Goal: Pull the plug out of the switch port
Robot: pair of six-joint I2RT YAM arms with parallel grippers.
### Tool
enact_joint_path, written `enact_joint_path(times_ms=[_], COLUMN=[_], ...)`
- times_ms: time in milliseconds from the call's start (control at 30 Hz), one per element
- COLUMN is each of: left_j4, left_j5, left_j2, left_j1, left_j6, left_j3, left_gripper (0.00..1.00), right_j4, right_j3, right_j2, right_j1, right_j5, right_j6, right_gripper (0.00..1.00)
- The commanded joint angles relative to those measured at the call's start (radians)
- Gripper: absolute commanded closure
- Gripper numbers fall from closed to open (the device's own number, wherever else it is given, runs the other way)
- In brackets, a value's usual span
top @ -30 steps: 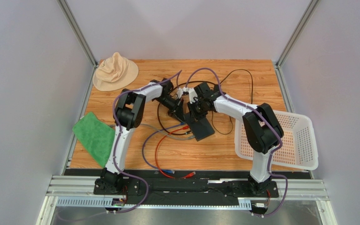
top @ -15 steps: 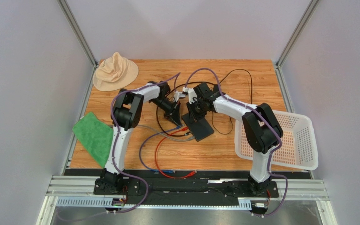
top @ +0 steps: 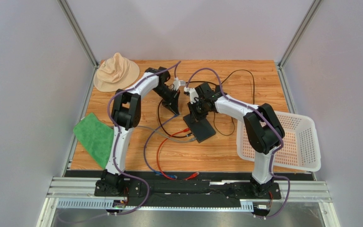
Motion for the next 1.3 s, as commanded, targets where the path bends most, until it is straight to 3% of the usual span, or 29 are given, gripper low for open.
enact_joint_path(times_ms=[0, 267, 433, 567, 733, 867, 900, 933, 1067, 1100, 1267], left_j4=[-0.094, -0.1, -0.041, -0.086, -0.131, -0.126, -0.126, -0.122, -0.016, -0.01, 0.004], left_j5=[-0.136, -0.415, -0.528, -0.62, -0.639, -0.683, -0.693, -0.702, -0.693, -0.682, -0.44], left_j2=[-0.038, -0.121, -0.209, -0.175, -0.163, -0.163, -0.15, -0.146, -0.141, -0.141, -0.222], left_j1=[0.045, 0.045, 0.042, 0.041, 0.041, 0.042, 0.042, 0.044, 0.047, 0.042, 0.029], left_j6=[0.139, 0.349, 0.511, 0.591, 0.581, 0.552, 0.55, 0.55, 0.541, 0.533, 0.454], left_j3=[0.188, 0.363, 0.228, 0.214, 0.182, 0.107, 0.098, 0.078, 0.027, 0.038, 0.171], left_gripper=[1.0, 1.0, 1.0, 1.0, 1.0, 1.0, 0.97, 0.87, 0.73, 0.66, 0.57], right_j4=[-0.057, -0.096, -0.105, -0.139, -0.122, -0.122, -0.122, -0.12, -0.105, -0.115, -0.175], right_j3=[-0.07, 0.045, 0.136, 0.24, 0.311, 0.328, 0.329, 0.332, 0.317, 0.32, 0.297], right_j2=[0.058, 0.033, 0.009, -0.002, -0.007, -0.025, -0.027, -0.025, -0.013, -0.01, -0.054], right_j1=[0.008, 0.01, 0.01, -0.012, -0.033, -0.053, -0.071, -0.081, -0.099, -0.095, -0.082], right_j5=[0.099, 0.13, 0.154, 0.151, 0.2, 0.151, 0.14, 0.127, 0.156, 0.16, 0.172], right_j6=[-0.056, -0.121, -0.172, -0.192, -0.196, -0.192, -0.185, -0.179, -0.173, -0.178, -0.234], right_gripper=[1.0, 1.0, 1.0, 1.0, 1.0, 1.0, 1.0, 1.0, 1.0, 1.0, 1.0])
